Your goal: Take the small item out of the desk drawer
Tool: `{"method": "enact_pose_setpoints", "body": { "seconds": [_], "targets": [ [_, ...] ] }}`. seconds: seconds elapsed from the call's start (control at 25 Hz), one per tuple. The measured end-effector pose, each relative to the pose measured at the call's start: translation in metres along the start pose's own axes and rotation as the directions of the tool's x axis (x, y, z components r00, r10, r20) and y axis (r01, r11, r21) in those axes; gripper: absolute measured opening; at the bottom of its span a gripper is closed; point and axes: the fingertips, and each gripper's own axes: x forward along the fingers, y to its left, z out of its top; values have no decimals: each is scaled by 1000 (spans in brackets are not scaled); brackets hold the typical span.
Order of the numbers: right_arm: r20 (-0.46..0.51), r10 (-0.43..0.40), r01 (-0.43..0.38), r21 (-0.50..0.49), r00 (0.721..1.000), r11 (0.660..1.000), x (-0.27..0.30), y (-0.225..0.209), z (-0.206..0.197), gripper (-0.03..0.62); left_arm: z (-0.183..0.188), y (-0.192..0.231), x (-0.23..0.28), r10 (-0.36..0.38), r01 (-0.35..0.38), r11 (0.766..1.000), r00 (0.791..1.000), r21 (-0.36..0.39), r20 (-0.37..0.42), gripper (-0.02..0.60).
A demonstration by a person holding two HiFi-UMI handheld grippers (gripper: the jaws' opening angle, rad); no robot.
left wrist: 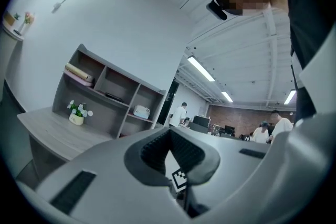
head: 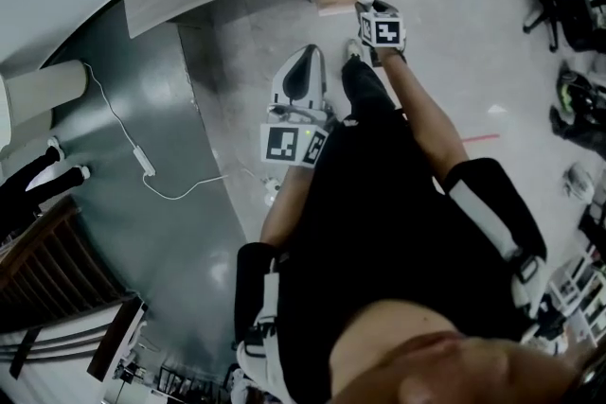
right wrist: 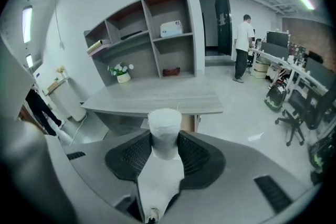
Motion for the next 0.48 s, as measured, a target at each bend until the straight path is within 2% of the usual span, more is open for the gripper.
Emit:
{"method": "enact_pose_setpoints", "body": {
  "seconds": [0.48],
  "targets": [
    [134,14,-16,17,991,1000,-103,40,-5,155,17,-5,-60,-63,63,998,998,27,4,-5]
  ]
}}
